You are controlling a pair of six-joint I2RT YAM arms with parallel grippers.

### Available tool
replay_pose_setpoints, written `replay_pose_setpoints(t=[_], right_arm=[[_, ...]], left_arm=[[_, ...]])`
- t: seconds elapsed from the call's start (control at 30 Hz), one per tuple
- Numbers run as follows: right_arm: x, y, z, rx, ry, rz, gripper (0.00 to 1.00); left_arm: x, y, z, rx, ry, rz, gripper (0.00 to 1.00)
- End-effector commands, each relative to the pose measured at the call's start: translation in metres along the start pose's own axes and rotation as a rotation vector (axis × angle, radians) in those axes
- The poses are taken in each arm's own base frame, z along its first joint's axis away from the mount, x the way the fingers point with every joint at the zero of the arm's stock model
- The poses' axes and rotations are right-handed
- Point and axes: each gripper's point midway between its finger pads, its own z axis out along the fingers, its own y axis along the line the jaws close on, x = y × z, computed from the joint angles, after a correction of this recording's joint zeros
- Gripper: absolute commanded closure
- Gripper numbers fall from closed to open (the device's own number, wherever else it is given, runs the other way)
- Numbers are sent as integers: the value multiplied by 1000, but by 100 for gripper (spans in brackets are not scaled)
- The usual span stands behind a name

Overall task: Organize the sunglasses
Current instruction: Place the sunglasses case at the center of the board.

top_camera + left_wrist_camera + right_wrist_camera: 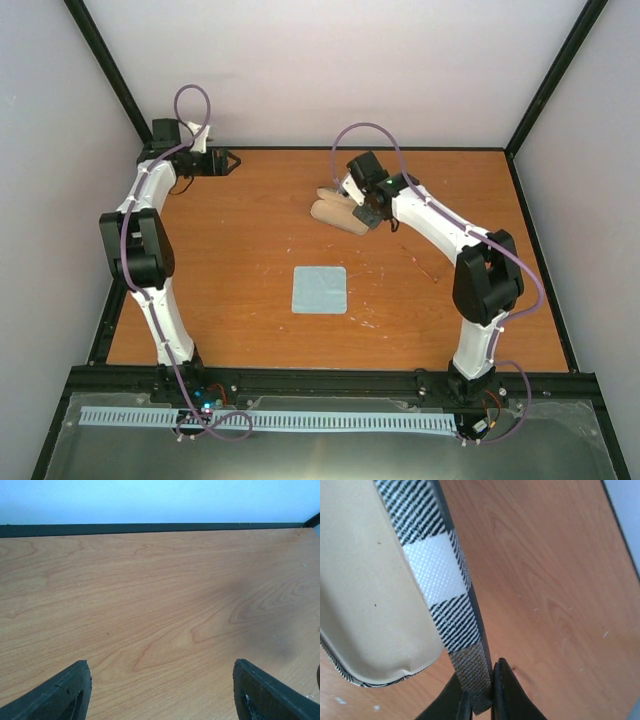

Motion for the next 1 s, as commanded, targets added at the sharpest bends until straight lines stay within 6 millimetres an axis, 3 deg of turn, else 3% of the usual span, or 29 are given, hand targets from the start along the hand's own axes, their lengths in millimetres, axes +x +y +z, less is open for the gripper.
replay_pose_setpoints(t=[0.0, 0.1, 0.2, 0.4, 0.7, 0.97], right_arm=[[-23, -24, -9, 57, -141, -248, 97], [-40, -25, -10, 71, -207, -352, 97], [-50, -16, 2, 16, -212, -439, 97], [-74, -9, 22, -20, -246, -464, 97], [-55, 25, 54, -130, -157, -501, 97], [-50, 27, 72, -111, -125, -498, 96]], left_arm=[[-5, -8, 0, 74, 16, 66, 23], [-1, -4, 4, 75, 30, 65, 23], [5, -2, 8, 78, 41, 67, 23], [11, 1, 12, 79, 49, 67, 23], [17, 3, 17, 98, 60, 44, 23], [23, 5, 18, 94, 66, 33, 23]])
